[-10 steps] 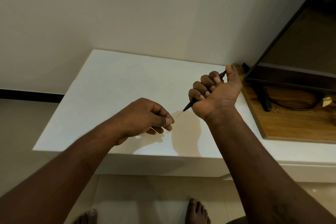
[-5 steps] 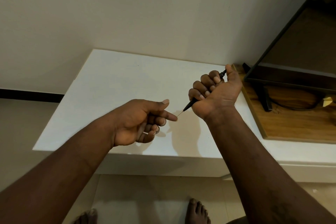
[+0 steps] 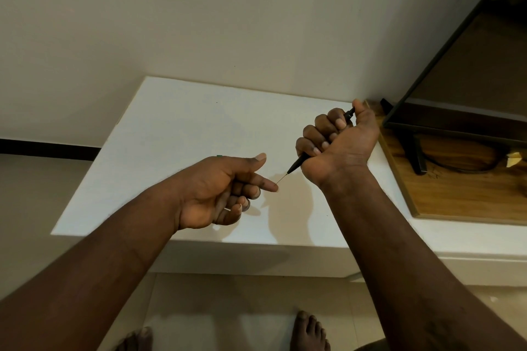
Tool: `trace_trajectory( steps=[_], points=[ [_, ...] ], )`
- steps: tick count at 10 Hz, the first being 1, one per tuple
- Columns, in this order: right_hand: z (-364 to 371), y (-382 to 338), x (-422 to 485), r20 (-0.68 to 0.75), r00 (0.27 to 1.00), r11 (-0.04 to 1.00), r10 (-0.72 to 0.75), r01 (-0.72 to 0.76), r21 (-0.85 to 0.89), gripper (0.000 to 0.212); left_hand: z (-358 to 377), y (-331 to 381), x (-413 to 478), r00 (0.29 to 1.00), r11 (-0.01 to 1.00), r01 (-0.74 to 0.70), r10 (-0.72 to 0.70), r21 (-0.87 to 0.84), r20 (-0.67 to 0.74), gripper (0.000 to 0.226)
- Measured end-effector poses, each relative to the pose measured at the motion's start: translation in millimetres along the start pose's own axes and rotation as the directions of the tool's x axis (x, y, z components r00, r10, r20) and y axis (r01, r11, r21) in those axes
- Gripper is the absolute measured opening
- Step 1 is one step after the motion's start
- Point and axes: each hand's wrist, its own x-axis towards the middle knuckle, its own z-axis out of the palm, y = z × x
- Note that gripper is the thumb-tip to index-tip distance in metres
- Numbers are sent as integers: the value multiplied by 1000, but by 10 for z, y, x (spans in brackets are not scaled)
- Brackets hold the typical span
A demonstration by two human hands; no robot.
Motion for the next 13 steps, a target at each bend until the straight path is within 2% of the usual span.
trace_trajectory(
  steps=[7,13],
  points=[
    [10,4,-16,10,1000,1000,-21,22,-14,50,10,-2,-6,998,998,55,-55,30,-16,66],
    [23,24,-25,7,1000,1000,-8,8,-22,49,3,7,0,1000,1000,19,-19,2,18,67]
  ],
)
